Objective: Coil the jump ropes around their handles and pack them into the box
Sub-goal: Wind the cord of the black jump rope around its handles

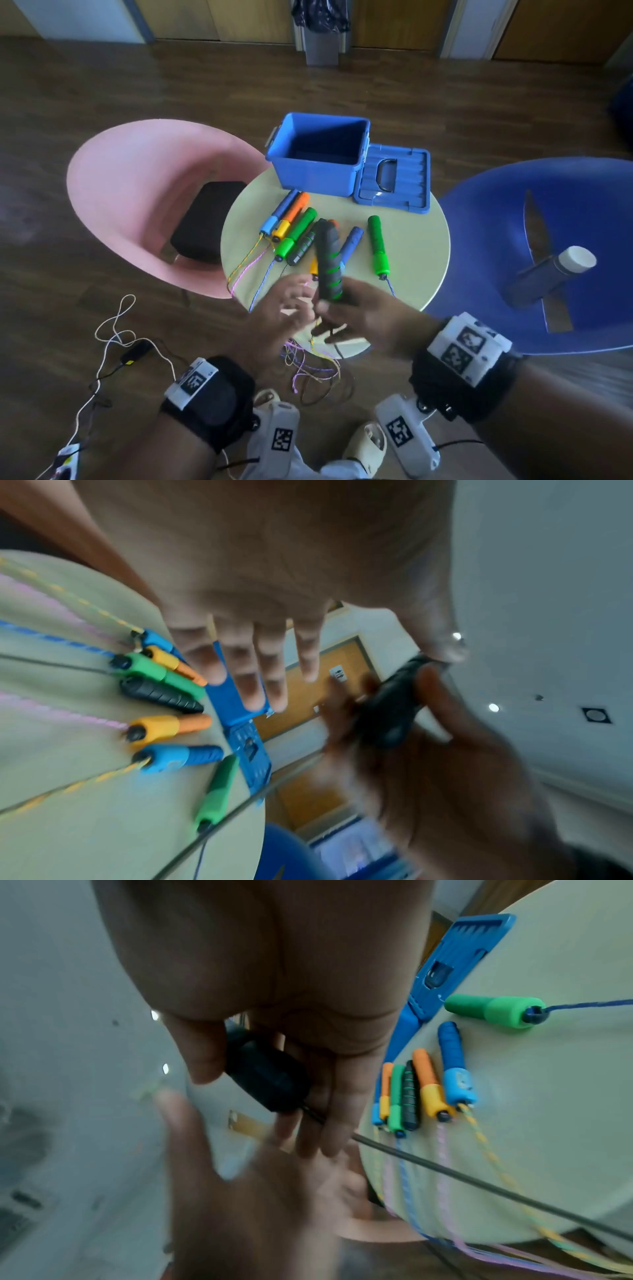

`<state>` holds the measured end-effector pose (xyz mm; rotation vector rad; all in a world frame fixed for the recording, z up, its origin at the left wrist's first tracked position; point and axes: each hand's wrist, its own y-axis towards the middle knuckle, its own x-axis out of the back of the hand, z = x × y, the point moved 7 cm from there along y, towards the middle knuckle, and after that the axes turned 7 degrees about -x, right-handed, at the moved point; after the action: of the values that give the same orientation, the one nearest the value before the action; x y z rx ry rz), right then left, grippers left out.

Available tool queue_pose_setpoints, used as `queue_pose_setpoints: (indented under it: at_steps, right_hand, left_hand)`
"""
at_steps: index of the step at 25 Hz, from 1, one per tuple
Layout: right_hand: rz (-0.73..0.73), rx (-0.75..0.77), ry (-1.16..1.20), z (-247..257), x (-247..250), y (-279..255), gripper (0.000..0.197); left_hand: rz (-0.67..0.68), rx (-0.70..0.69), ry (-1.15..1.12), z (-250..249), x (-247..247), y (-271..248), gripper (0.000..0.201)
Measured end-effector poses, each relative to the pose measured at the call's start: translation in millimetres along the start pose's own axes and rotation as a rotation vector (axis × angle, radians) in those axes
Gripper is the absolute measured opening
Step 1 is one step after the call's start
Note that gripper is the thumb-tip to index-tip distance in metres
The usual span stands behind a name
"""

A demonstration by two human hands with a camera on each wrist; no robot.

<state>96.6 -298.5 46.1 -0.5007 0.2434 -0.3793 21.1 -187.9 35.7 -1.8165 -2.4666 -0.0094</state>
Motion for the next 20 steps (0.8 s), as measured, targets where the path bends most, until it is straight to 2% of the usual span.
queue_pose_setpoints:
  at_steps: [1, 2, 3, 4, 6, 8, 9, 11, 12, 15, 16, 17, 19, 20]
  right_hand:
    - [-0.016, 0.061, 0.143, 18, 7, -11, 0.025]
    - [-0.016, 0.134, 0.266, 37, 14, -22, 0.028]
    - [-0.004, 0.219, 0.364, 57, 22, -34, 0.026]
    - [0.015, 0.306, 0.449, 76, 30, -45, 0.024]
    - [0.012, 0.451, 0.542, 106, 48, -69, 0.033]
    - [-0.064, 0.497, 0.512, 120, 66, -88, 0.034]
    - [-0.125, 0.468, 0.455, 119, 74, -94, 0.029]
    - [-0.273, 0.308, 0.288, 99, 89, -91, 0.015]
    - [-0.303, 0.188, 0.185, 83, 91, -86, 0.016]
    - [-0.266, -0.151, -0.145, 24, 80, -65, 0.046]
    - [-0.241, -0.203, -0.226, 11, 74, -60, 0.051]
    - [-0.203, -0.221, -0.276, 1, 65, -54, 0.055]
    - [-0.048, -0.188, -0.294, -8, 43, -47, 0.059]
    - [0.033, -0.157, -0.285, -9, 32, -43, 0.059]
  left_hand:
    - [0.164, 0.091, -0.038, 17, -16, -3, 0.070]
    - [0.319, 0.184, 0.018, 31, -31, -9, 0.066]
    - [0.433, 0.256, 0.135, 48, -42, -16, 0.052]
    - [0.477, 0.300, 0.272, 64, -46, -21, 0.039]
    - [0.428, 0.386, 0.514, 93, -37, -25, 0.024]
    - [0.312, 0.490, 0.728, 111, -17, -25, 0.031]
    - [0.237, 0.539, 0.733, 117, -8, -26, 0.035]
    - [0.110, 0.575, 0.523, 112, -7, -24, 0.039]
    - [0.063, 0.560, 0.401, 101, -11, -19, 0.039]
    - [0.006, 0.419, 0.068, 49, -25, 0, 0.032]
    - [0.011, 0.362, -0.022, 30, -30, 7, 0.031]
    - [0.010, 0.277, -0.002, 12, -32, 14, 0.033]
    - [0.042, 0.077, 0.119, -21, -39, 22, 0.039]
    - [0.039, 0.018, 0.110, -32, -41, 24, 0.038]
